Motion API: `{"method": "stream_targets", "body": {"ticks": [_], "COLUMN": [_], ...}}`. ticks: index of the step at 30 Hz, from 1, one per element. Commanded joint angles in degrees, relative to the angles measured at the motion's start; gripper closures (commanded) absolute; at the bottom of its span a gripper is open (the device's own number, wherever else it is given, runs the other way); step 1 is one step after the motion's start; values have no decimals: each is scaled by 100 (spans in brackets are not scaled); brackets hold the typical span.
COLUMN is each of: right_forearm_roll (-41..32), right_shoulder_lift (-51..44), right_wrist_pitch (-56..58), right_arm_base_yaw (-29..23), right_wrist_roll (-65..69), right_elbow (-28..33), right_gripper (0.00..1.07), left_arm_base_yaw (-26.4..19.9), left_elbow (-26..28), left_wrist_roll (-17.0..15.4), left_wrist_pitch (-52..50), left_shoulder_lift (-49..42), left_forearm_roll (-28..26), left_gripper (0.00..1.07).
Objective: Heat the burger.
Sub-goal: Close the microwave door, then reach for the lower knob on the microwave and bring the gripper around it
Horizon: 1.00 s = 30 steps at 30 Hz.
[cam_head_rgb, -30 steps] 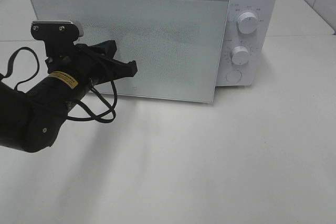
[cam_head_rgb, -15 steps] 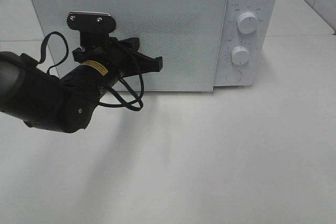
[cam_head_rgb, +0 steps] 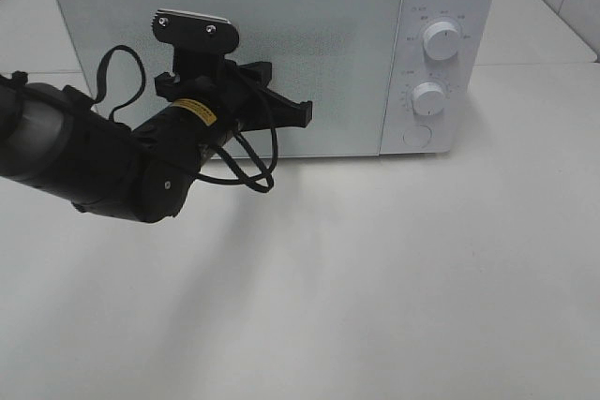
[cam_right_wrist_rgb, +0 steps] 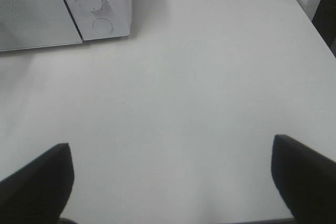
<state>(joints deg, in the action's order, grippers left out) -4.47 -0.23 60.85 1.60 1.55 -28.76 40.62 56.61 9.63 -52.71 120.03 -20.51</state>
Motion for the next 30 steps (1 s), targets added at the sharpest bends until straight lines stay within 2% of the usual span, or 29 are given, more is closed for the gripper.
{"method": "stream_targets", "body": {"ticks": [1, 5, 14, 15, 16, 17, 20, 26, 30], "right_forearm_roll": [-6, -6, -6, -6, -6, -6, -6, -6, -6], "right_shoulder_lift": [-126, -126, -120, -120, -120, -120, -120, -120, -120], "right_wrist_pitch": [-52, -52, -52, -52, -52, -52, -52, -52, -52], "right_arm_base_yaw": [34, 34, 34, 34, 34, 34, 34, 34, 34], "right_wrist_roll": [-6, 0, -6, -6, -6, -6, -6, -6, -6], "right_elbow": [6, 6, 6, 6, 6, 6, 6, 6, 6], "right_gripper": [9, 9, 9, 9, 9, 9, 9, 9, 9], "left_arm_base_yaw": [-155, -138, 69, 166, 166, 252, 413, 705, 825], "left_elbow": [332, 630, 682, 682, 682, 682, 676, 653, 653], "left_wrist_roll": [6, 6, 63, 246, 246, 447, 670, 905, 905], "left_wrist_pitch": [-258, -11, 138, 212, 212, 321, 470, 825, 1112], "left_shoulder_lift": [86, 143, 126, 92, 92, 52, -29, -229, -418], "left_forearm_roll": [-561, -550, -430, -435, -435, -441, -453, -458, -458], "left_gripper": [107, 107, 107, 107, 107, 107, 107, 107, 107]}}
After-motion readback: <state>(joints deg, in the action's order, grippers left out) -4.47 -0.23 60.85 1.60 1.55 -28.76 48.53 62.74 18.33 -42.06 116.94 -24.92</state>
